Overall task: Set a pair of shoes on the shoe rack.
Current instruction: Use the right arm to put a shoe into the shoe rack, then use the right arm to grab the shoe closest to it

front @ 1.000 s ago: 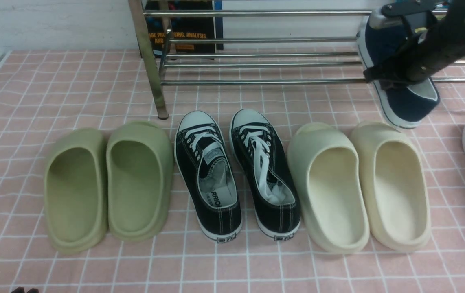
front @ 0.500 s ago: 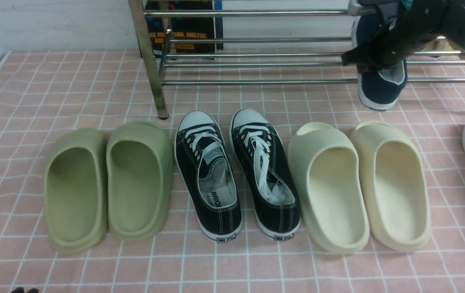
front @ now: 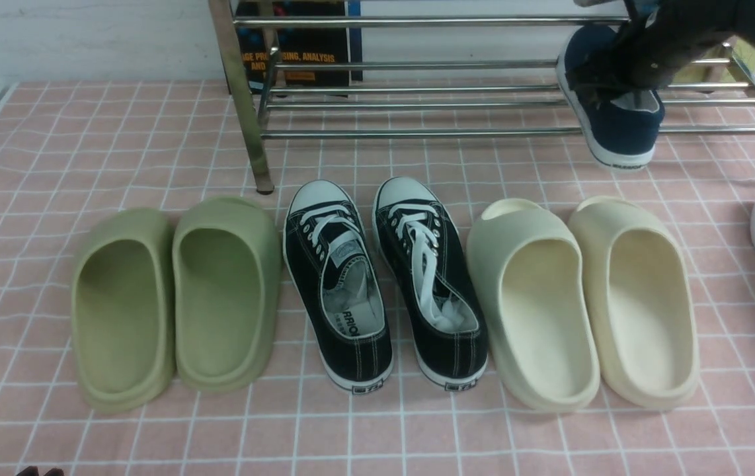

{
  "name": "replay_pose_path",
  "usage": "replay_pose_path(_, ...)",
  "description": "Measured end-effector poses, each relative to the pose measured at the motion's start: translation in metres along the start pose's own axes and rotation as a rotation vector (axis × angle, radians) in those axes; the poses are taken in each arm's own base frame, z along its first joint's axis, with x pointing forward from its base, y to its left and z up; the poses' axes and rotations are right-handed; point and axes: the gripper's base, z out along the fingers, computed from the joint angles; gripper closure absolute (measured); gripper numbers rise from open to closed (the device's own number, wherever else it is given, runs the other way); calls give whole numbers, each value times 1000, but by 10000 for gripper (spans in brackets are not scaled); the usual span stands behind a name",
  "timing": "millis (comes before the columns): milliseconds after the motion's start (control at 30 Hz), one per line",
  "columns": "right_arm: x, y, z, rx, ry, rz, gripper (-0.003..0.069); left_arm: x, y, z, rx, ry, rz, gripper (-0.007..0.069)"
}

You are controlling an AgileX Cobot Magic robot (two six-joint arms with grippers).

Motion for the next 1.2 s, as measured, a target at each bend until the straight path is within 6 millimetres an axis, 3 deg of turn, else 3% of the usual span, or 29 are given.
replay_pose_path(100, -9, 1, -43, 1, 23, -11, 290, 0, 0, 0, 0, 0, -1, 461)
replay_pose_path(133, -9, 1, -46, 4, 25, -14, 290, 0, 0, 0, 0, 0, 0, 461)
replay_pose_path(233, -13, -7, -91, 61, 56, -22, 292, 0, 0, 0, 0, 0, 0, 459)
replay_pose_path(267, -13, -10, -94, 76, 60, -20, 291, 0, 0, 0, 0, 0, 0, 459)
replay_pose_path(300, -9, -21, -113, 122, 96, 8, 286, 0, 0, 0, 0, 0, 0, 457)
replay_pose_path(367, 3, -41, -123, 176, 169, 59, 274, 0, 0, 0, 0, 0, 0, 455)
replay_pose_path(400, 5, -41, -123, 175, 178, 60, 274, 0, 0, 0, 0, 0, 0, 454)
replay_pose_path(433, 24, -62, -123, 206, 257, 115, 260, 0, 0, 0, 0, 0, 1, 453)
replay_pose_path(500, 58, -80, -116, 218, 373, 175, 246, 0, 0, 0, -1, 0, 3, 449)
replay_pose_path(533, 62, -82, -115, 218, 384, 182, 244, 0, 0, 0, -2, 0, 4, 448)
replay_pose_path(600, 108, -92, -109, 221, 480, 246, 236, 0, 0, 0, -2, 0, 5, 444)
replay_pose_path(633, 123, -94, -110, 227, 487, 264, 235, 0, 0, 0, -2, 0, 5, 444)
replay_pose_path(667, 124, -94, -113, 230, 481, 266, 234, 0, 0, 0, -2, 0, 5, 444)
replay_pose_path(700, 142, -95, -116, 244, 448, 282, 232, 0, 0, 0, -2, 0, 6, 444)
replay_pose_path(800, 160, -97, -115, 256, 427, 293, 232, 0, 0, 0, -3, 0, 6, 442)
replay_pose_path(967, 204, -98, -84, 253, 447, 301, 288, 0, 0, 0, -3, 0, 6, 433)
replay_pose_path(1100, 227, -99, -57, 239, 491, 305, 417, 0, 0, 0, -3, 0, 6, 429)
replay_pose_path(1200, 227, -100, -55, 240, 494, 303, 515, 0, 0, 0, -3, 0, 6, 428)
